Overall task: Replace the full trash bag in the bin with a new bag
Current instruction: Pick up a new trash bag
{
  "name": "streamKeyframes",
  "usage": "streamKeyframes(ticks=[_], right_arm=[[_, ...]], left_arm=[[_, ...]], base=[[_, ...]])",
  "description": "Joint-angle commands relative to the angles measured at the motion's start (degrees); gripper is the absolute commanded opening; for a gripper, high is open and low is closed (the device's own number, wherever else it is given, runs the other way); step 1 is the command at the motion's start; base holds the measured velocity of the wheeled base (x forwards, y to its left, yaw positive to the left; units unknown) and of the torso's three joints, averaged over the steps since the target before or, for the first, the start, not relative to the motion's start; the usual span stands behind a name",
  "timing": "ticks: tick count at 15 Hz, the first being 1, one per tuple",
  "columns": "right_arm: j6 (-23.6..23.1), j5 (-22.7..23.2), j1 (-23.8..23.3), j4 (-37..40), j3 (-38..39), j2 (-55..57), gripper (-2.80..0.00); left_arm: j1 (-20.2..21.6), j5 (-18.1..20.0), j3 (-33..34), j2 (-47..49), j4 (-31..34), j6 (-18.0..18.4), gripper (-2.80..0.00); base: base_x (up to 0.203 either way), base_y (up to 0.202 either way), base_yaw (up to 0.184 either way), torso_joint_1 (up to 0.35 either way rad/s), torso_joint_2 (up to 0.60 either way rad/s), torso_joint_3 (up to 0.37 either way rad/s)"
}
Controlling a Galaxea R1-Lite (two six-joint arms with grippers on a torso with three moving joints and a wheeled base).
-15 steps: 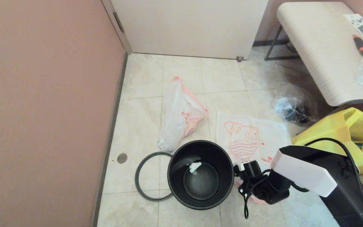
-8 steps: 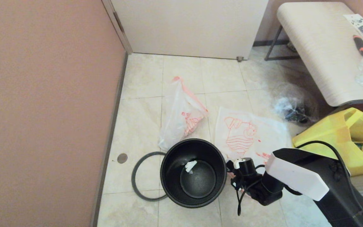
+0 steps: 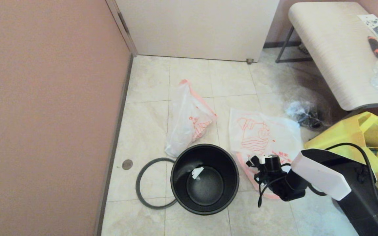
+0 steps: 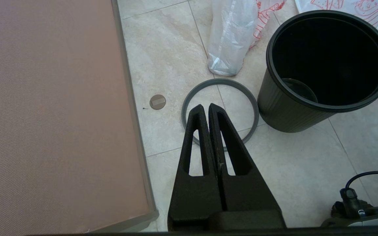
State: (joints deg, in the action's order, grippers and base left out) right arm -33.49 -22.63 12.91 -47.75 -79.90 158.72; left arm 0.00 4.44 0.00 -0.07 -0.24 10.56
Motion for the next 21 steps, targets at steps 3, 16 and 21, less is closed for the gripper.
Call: streamKeyframes(ticks=[3, 16, 21], right_arm=[[0.1, 0.4, -3.6, -3.1, -3.6, 0.0, 0.0], [4.6, 15.4, -3.0, -19.6, 6.4, 0.0, 0.0], [4.5, 13.2, -3.2, -20.9, -0.3, 2.4, 0.0]], left_arm=[[0.0, 0.0, 0.2, 0.1, 0.0, 0.1, -2.8], [0.0, 0.0, 0.2, 0.1, 0.0, 0.1, -2.8], [0.0, 0.0, 0.2, 0.1, 0.0, 0.1, -2.8]], base=[[0.0, 0.0, 0.0, 0.0, 0.0, 0.0], [0.0, 0.0, 0.0, 0.0, 0.0, 0.0], [0.0, 0.0, 0.0, 0.0, 0.0, 0.0]])
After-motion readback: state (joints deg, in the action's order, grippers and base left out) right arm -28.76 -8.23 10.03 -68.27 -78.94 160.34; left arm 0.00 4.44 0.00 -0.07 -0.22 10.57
